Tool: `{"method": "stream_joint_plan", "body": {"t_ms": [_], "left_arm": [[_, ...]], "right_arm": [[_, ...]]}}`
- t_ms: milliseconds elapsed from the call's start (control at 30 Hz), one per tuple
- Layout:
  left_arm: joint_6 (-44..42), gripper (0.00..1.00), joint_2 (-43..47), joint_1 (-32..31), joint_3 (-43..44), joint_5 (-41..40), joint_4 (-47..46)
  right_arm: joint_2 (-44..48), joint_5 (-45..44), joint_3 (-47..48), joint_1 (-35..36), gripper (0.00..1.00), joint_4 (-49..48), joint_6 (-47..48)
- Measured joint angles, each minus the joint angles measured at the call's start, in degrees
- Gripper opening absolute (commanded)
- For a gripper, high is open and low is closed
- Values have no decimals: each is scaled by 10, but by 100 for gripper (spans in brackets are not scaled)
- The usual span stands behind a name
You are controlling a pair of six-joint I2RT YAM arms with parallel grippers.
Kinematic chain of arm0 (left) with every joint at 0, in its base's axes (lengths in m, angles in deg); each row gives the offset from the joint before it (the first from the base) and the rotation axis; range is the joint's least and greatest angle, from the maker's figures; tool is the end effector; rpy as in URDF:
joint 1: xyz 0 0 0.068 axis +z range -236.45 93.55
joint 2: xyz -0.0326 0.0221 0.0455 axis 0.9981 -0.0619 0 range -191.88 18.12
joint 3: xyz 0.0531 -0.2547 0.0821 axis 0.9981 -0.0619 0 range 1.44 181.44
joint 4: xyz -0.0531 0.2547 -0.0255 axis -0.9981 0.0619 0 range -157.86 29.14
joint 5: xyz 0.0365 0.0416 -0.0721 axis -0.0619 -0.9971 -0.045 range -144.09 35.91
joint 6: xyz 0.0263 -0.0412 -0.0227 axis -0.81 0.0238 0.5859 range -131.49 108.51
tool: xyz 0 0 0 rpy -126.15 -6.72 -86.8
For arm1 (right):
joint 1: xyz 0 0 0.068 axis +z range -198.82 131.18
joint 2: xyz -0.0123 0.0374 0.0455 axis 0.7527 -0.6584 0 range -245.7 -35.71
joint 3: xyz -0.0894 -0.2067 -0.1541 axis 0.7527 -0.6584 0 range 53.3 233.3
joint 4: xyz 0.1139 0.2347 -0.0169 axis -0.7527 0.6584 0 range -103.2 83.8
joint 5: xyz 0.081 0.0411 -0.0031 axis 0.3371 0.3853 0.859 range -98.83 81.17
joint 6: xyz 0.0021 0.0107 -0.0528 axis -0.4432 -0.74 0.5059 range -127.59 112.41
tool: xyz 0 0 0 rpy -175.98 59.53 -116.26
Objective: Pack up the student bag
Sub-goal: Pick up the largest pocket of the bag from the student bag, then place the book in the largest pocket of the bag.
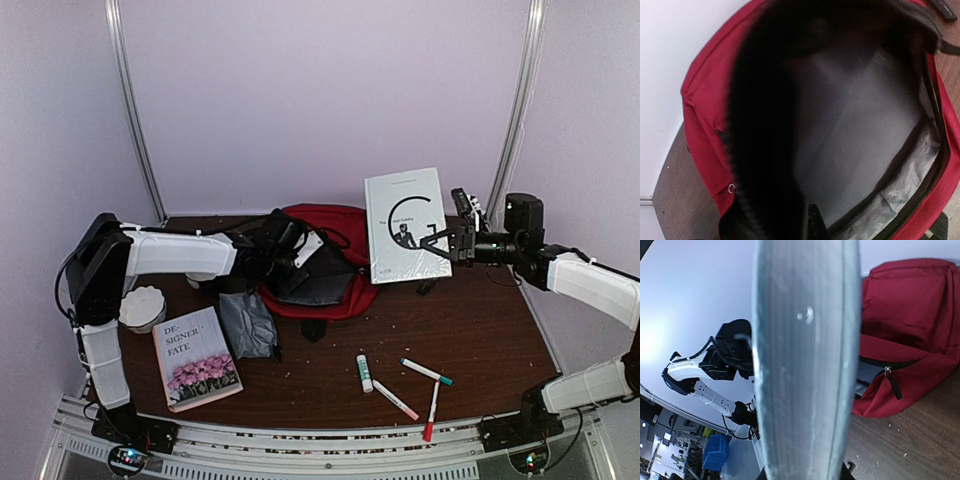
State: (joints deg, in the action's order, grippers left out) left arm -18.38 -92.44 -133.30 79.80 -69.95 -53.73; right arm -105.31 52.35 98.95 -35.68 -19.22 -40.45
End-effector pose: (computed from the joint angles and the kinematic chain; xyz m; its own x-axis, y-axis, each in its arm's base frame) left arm 0.2990 -0.3046 0.2026 -0.4223 0.6194 -0.6618 0.6280 0.7264 0.2791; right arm 0.2490 0.0901 0.2882 -0.7518 0.0931 -0.6528 -0.6113 0.2731 0.7428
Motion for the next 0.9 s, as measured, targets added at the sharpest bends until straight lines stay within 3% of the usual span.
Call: {"method": "stream_joint_plan", "body": {"t_ms": [400,667,900], "left_arm": [[-7,0,40,-1,73,-5,-35],[-6,0,3,-6,204,9,-7],[1,0,-14,-16,249,21,31]], "right_arm": [[11,7,39,65,0,276,-12],[64,26,13,139,0,283,-46],[-28,24,20,182,0,241,-84]]}}
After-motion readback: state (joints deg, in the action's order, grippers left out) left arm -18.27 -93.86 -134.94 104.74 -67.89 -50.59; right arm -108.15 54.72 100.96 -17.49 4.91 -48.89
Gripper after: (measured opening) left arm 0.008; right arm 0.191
